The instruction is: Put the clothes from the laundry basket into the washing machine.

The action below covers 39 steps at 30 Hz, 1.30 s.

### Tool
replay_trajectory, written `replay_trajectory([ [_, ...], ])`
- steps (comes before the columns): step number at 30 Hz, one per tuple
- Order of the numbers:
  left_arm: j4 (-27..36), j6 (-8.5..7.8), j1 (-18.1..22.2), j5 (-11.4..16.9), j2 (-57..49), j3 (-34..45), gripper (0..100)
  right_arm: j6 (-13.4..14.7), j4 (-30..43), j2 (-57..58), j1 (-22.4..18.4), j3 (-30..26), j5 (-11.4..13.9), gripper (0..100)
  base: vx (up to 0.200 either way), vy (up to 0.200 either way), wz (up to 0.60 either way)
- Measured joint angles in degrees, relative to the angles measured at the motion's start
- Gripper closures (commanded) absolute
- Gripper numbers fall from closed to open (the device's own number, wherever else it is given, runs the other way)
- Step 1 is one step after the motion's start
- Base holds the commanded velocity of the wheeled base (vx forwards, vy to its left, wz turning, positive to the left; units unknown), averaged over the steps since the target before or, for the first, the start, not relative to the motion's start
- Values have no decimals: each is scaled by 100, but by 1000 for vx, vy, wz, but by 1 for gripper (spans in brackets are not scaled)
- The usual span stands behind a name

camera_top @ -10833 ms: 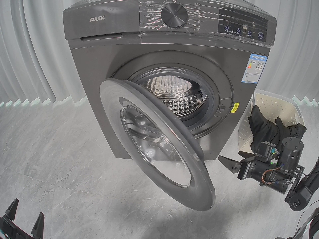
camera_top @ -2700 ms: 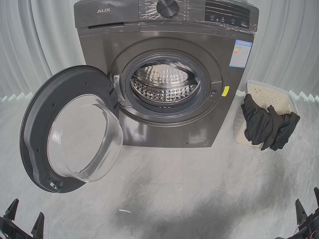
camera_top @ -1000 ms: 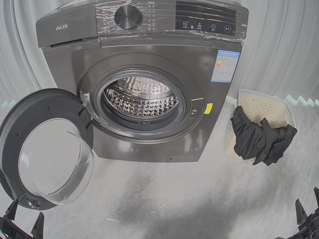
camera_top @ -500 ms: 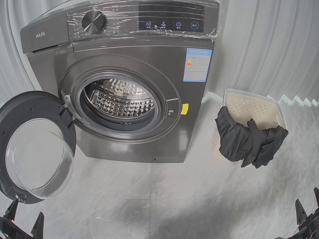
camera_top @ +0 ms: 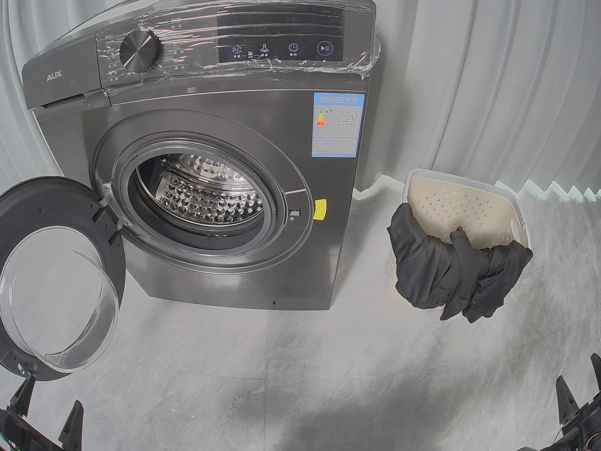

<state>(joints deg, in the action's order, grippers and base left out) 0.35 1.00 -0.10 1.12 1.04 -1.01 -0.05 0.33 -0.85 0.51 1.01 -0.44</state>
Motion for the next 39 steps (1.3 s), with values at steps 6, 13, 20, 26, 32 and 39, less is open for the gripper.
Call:
replay_trajectory([
  [6, -2, 4, 2, 0, -2, 0, 0, -9, 0, 0, 6, 0, 1, 0, 0, -200, 0],
  [13, -2, 4, 5, 0, -2, 0, 0, -11, 0, 0, 6, 0, 0, 0, 0, -29, 0],
  [20, 2, 4, 2, 2, -2, 0, 0, -11, 0, 0, 11, 0, 12, 0, 0, 0, -257],
  [26, -2, 4, 7, 5, -2, 0, 0, -11, 2, -2, 11, 0, 17, 0, 0, 0, -400],
  [32, -2, 1, 2, 2, -2, 0, 0, -11, 2, -2, 6, 0, 20, 0, 0, 0, 0],
  [39, 0, 1, 10, 2, 0, 0, 0, -11, 2, -2, 11, 0, 17, 0, 0, -114, 0],
])
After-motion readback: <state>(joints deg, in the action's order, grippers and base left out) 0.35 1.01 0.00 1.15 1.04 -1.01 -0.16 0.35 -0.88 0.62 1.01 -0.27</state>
